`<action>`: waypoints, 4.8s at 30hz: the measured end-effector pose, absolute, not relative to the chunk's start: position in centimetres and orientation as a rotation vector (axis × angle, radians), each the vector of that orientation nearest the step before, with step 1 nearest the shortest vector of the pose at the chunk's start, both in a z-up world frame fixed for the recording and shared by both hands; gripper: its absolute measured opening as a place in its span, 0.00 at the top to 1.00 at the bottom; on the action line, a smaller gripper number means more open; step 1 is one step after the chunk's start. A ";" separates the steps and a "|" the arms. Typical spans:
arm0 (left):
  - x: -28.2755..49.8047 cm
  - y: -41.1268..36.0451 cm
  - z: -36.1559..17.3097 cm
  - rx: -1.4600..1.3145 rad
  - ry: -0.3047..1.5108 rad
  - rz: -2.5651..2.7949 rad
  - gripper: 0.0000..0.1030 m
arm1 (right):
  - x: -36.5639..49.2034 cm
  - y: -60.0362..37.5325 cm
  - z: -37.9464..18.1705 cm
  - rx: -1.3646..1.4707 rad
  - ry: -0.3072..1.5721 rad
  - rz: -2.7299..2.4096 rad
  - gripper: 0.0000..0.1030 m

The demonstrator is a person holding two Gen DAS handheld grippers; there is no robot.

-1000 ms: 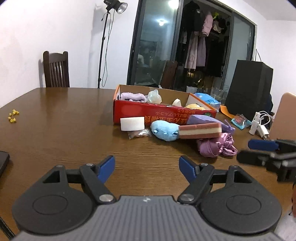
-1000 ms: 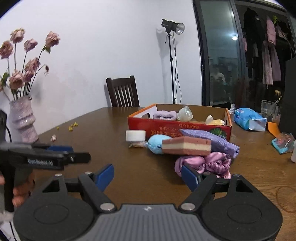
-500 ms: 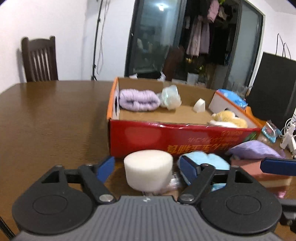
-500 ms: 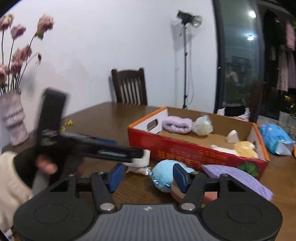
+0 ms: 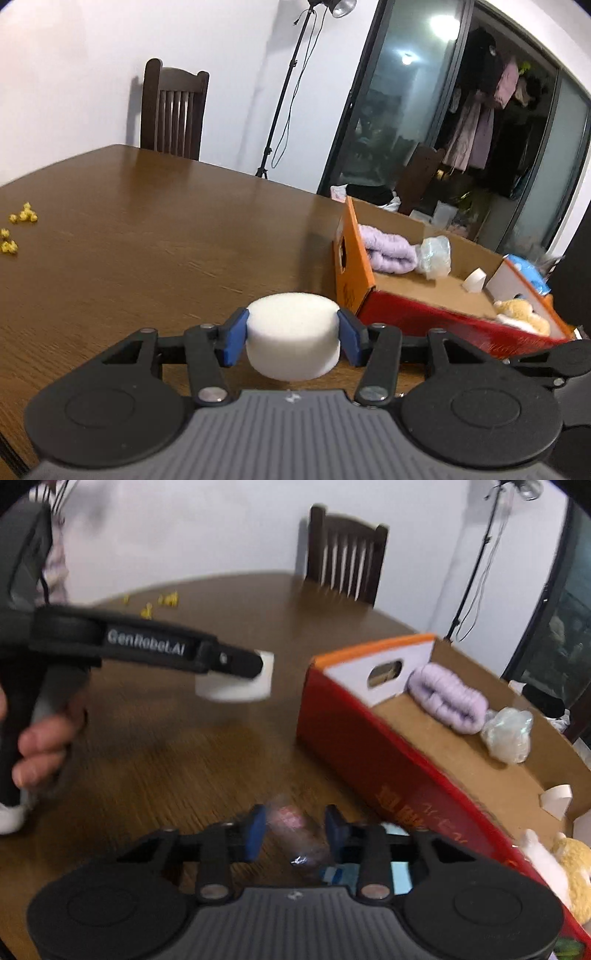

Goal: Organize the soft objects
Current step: 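Grasp the white round sponge with the left tool while the right tool grasps a small wrapped packet, then carry the sponge and packet into the box and open both tools, then move both tools back over the pile of soft items, then grasp the purple burlap pouch with the left tool while the right tool grasps it too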

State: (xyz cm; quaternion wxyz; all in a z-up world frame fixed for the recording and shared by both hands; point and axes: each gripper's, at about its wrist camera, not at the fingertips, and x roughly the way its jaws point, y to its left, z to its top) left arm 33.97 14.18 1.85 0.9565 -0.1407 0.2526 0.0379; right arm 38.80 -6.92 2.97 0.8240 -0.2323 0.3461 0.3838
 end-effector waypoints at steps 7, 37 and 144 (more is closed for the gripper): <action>34.3 12.7 1.6 -0.214 0.502 0.021 0.48 | 37.1 -7.6 2.4 -0.391 0.746 0.849 0.87; 53.9 -7.2 8.7 -0.080 0.629 -0.247 0.49 | 51.1 -29.3 11.4 0.146 0.613 0.418 0.87; 18.9 2.1 -1.0 -0.326 0.660 -0.422 0.38 | 20.5 -29.6 1.2 0.264 0.595 0.459 0.56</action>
